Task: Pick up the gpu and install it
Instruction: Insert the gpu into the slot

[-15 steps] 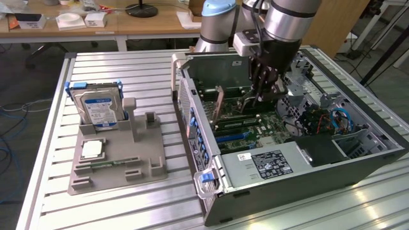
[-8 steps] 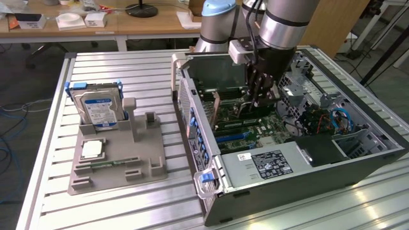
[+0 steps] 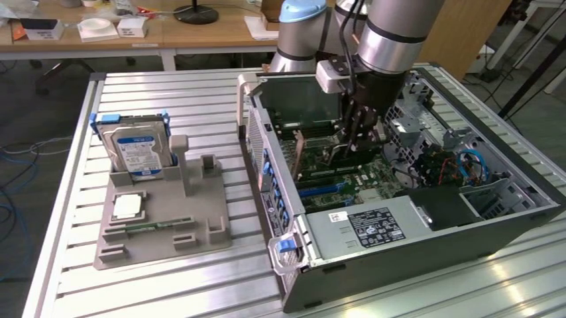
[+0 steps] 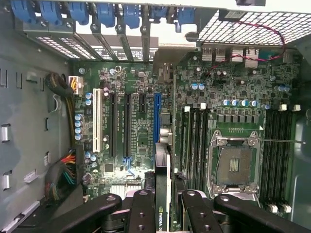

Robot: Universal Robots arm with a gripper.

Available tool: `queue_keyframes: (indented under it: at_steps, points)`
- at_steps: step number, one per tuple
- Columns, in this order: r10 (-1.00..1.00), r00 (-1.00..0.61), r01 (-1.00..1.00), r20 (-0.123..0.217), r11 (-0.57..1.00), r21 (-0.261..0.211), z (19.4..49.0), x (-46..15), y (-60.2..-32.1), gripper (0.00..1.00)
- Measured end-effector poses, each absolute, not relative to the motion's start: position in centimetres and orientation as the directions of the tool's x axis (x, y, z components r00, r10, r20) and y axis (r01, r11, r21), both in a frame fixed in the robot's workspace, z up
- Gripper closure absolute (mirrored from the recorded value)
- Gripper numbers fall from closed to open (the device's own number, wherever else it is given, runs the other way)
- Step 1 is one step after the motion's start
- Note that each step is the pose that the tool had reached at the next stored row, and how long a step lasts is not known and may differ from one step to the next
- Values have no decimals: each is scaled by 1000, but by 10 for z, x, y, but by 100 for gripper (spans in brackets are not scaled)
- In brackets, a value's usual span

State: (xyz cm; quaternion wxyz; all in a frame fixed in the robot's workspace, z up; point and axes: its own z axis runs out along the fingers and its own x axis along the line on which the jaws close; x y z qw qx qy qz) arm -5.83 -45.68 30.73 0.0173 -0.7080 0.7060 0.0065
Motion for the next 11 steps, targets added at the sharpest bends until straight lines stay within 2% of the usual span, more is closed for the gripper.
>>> queue_keyframes:
  at_steps: [11]
  points:
    - [-999, 3, -1000, -34, -3, -15, 289, -59, -458, 74]
